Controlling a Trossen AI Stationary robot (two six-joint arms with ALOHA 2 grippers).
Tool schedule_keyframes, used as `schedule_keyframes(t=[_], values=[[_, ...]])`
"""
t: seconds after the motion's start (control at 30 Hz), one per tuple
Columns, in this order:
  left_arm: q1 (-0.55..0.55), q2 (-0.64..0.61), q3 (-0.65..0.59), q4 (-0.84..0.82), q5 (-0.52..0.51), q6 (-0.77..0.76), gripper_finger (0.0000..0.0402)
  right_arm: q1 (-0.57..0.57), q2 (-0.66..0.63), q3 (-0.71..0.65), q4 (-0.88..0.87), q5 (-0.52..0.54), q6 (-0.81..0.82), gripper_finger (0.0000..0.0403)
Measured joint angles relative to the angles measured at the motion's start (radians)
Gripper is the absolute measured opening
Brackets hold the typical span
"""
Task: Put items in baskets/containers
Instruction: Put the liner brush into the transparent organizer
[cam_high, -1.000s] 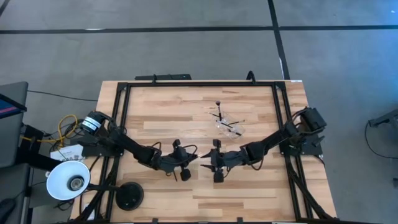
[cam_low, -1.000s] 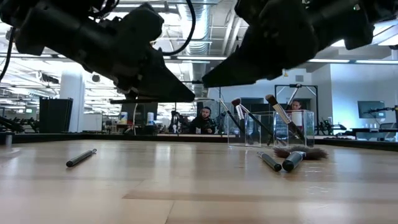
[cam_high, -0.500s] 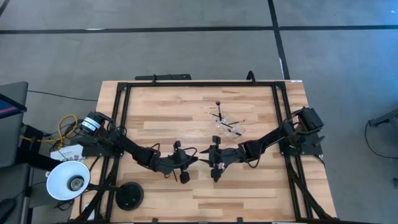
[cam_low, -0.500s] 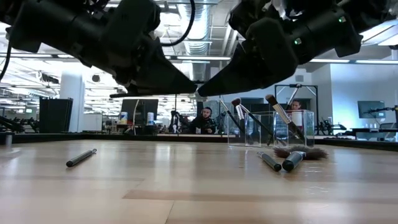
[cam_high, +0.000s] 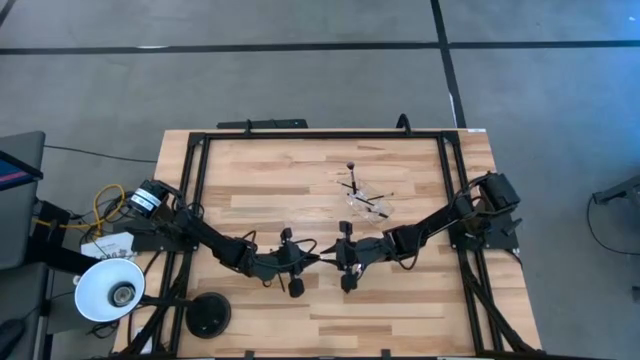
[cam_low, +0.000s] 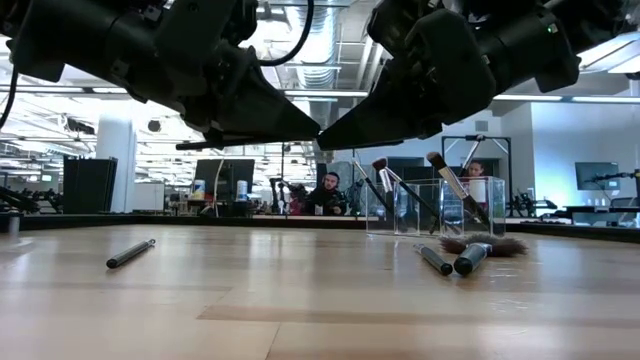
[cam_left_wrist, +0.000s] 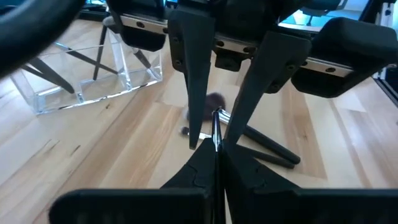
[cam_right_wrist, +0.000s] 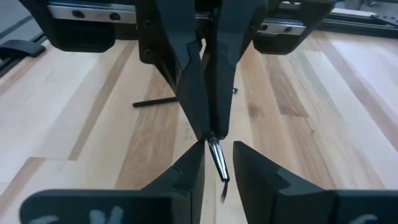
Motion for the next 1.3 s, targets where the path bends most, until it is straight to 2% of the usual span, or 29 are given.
schedule_keyframes(t=[0.23, 0.63, 1.0, 1.3], values=[[0.000, 0.000, 0.000, -0.001, 0.003, 0.000, 0.0013, -0.001, 0.000, 0.000, 0.000, -0.010, 0.000, 0.0070], [0.000, 0.000, 0.000, -0.010, 0.011, 0.001, 0.0013, 0.006, 0.000, 0.000, -0.002, -0.017, 0.000, 0.0020], [0.001, 0.000, 0.000, -0.024, 0.003, 0.000, 0.0014, 0.012, 0.000, 0.000, -0.001, -0.013, 0.000, 0.0060], [0.001, 0.000, 0.000, -0.026, 0.003, 0.000, 0.0015, 0.012, 0.000, 0.000, -0.001, -0.013, 0.000, 0.0059]])
